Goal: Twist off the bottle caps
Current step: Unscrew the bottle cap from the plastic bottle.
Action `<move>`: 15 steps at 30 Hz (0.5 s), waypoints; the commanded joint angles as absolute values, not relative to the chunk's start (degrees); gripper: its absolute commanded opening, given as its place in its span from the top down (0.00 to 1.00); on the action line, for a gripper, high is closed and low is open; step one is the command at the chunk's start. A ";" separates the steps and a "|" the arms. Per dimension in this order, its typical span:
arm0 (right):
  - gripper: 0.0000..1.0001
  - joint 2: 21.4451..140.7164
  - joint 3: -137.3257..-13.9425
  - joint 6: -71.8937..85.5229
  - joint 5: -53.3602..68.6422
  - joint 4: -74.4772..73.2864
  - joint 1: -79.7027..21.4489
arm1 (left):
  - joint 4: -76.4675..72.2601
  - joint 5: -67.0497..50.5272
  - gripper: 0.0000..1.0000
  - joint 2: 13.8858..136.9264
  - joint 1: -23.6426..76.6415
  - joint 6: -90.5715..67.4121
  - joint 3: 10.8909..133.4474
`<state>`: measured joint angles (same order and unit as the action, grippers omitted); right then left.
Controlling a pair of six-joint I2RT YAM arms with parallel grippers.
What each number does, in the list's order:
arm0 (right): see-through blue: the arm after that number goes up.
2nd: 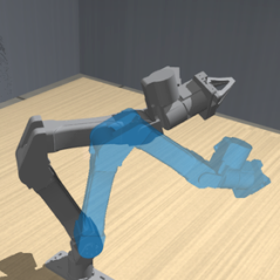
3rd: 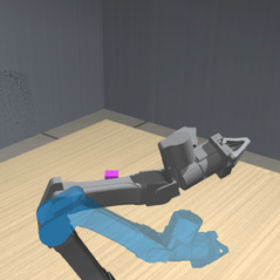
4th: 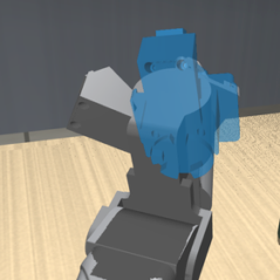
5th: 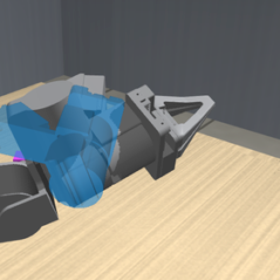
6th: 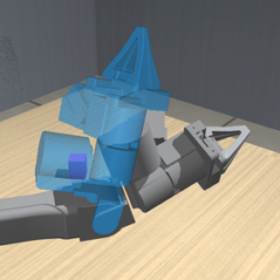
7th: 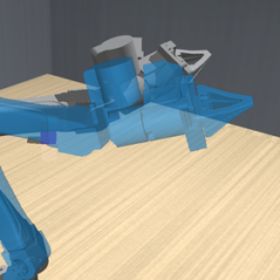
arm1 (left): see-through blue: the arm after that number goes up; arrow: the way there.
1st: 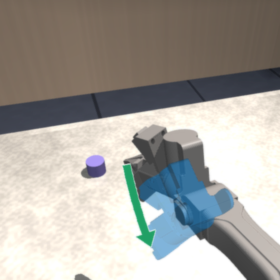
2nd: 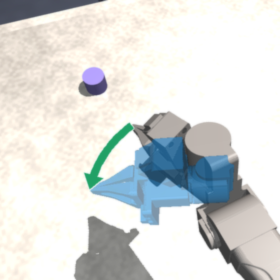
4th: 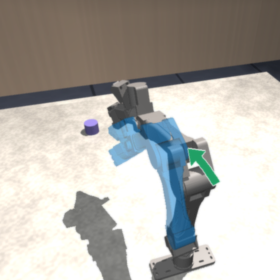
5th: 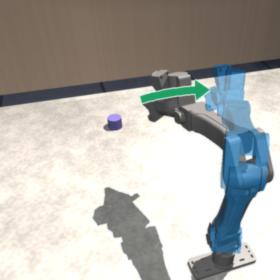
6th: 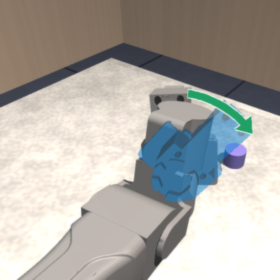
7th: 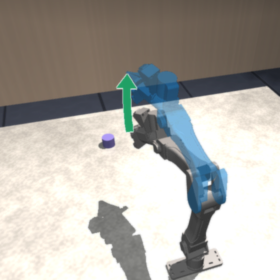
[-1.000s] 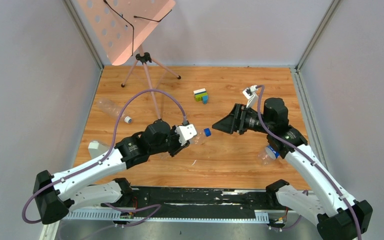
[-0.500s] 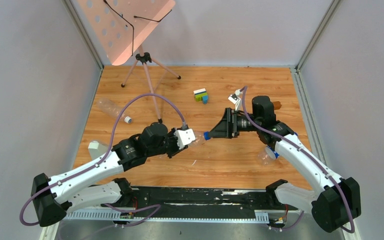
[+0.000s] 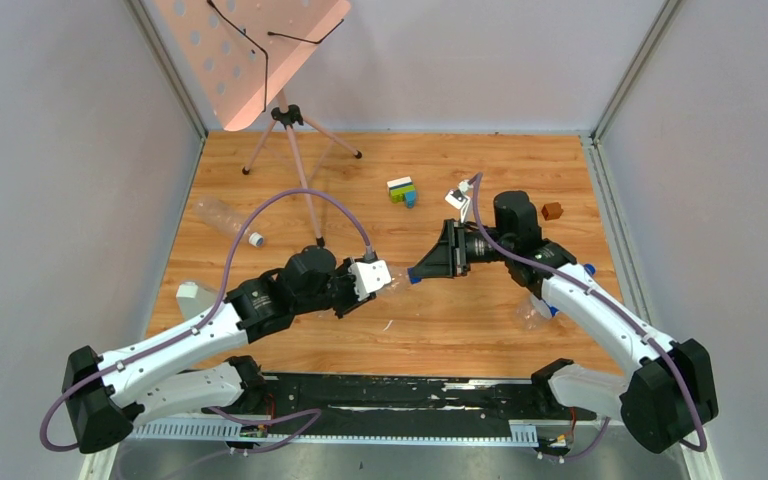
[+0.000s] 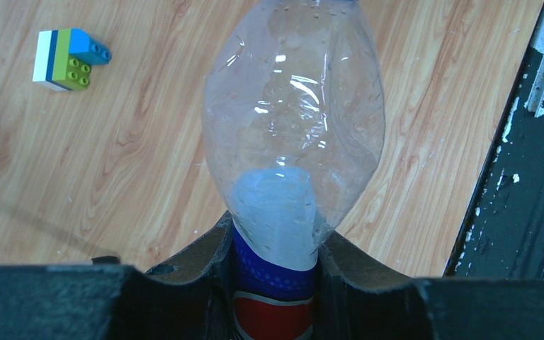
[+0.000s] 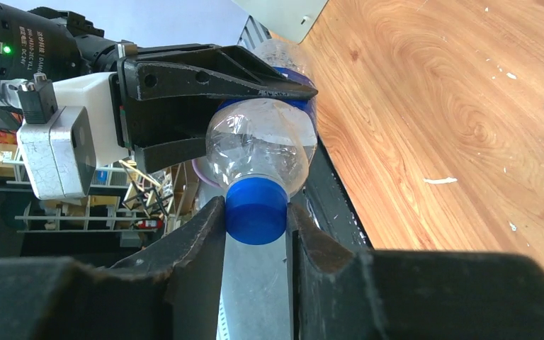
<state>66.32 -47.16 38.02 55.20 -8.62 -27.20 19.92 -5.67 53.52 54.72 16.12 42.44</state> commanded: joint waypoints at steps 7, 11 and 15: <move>1.00 64.01 -47.08 32.35 56.55 -6.94 -27.76 | 17.37 -7.00 1.00 52.92 54.97 15.09 43.62; 1.00 60.34 -46.48 26.31 55.08 -5.53 -28.73 | 18.34 -7.61 1.00 54.63 54.97 11.99 45.09; 1.00 56.32 -45.87 20.07 55.11 -4.48 -29.92 | 18.26 -13.79 1.00 56.76 52.86 8.22 45.97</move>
<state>61.23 -45.74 30.44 53.56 -9.04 -28.05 19.59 -7.79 54.94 54.59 14.44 43.51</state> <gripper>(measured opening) 0.328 0.386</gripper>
